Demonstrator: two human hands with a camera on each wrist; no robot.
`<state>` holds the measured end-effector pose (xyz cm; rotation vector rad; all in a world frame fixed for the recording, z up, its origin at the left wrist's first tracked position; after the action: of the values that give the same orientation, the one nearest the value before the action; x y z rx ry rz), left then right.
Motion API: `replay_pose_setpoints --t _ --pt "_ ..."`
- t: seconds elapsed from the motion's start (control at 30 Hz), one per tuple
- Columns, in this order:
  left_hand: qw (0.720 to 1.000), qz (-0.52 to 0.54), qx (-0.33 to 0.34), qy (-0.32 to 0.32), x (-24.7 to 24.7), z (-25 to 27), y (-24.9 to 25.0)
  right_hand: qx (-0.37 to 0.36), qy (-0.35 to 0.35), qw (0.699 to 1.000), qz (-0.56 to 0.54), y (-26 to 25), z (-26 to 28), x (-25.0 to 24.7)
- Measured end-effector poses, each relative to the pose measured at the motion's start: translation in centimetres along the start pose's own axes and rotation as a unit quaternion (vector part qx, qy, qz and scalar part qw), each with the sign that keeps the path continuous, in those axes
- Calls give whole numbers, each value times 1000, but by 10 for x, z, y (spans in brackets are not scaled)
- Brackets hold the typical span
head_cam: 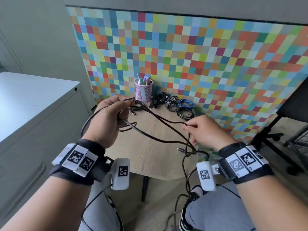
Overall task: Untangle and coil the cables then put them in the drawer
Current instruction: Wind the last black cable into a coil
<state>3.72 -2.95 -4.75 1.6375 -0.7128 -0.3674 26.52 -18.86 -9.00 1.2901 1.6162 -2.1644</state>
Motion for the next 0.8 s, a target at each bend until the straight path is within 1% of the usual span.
replay_pose_setpoints --t 0.07,0.17,0.2,0.27,0.33,0.43,0.5,0.57,0.63,0.7,0.73,0.77,0.8 --pt "999 -48 0 -16 3 0 3 -15 14 1000 5 -3 0 -6" --pt "992 -121 -12 -32 9 0 3 -74 79 994 -25 -26 6 -30" --pt "988 -148 -17 -33 10 0 2 -91 91 991 -45 -35 9 -37" --pt "978 -203 -16 -39 10 0 1 -120 102 984 -86 -52 14 -48" --pt "965 -257 4 -46 13 0 1 -141 107 978 -111 -67 18 -57" --pt "956 -289 23 -42 20 2 0 -150 103 974 -134 -81 19 -63" --pt "953 -296 36 -47 27 5 2 -142 74 977 -139 -85 16 -56" --pt "950 -298 56 -74 37 9 8 -134 25 981 -136 -90 15 -42" --pt "946 -292 83 -111 46 12 16 -138 -50 982 -120 -96 16 -20" --pt "942 -283 107 -146 55 14 23 -158 -136 975 -79 -105 23 5" --pt "942 -275 111 -159 58 14 25 -168 -162 970 -62 -108 26 15" --pt "944 -263 107 -167 59 13 26 -175 -171 968 -56 -111 28 21" --pt "948 -251 102 -168 58 11 26 -176 -166 969 -54 -112 28 22"
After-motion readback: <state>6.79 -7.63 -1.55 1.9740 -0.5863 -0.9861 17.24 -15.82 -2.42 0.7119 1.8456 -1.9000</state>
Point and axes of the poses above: each hand's wrist, its own z-axis away from the middle knuckle, its own x-axis out of the palm, y = z × x, the point moved 8 cm from there along -z, towards the middle knuckle, and after that the axes turned 6 degrees about -z, right-handed, at the moved point
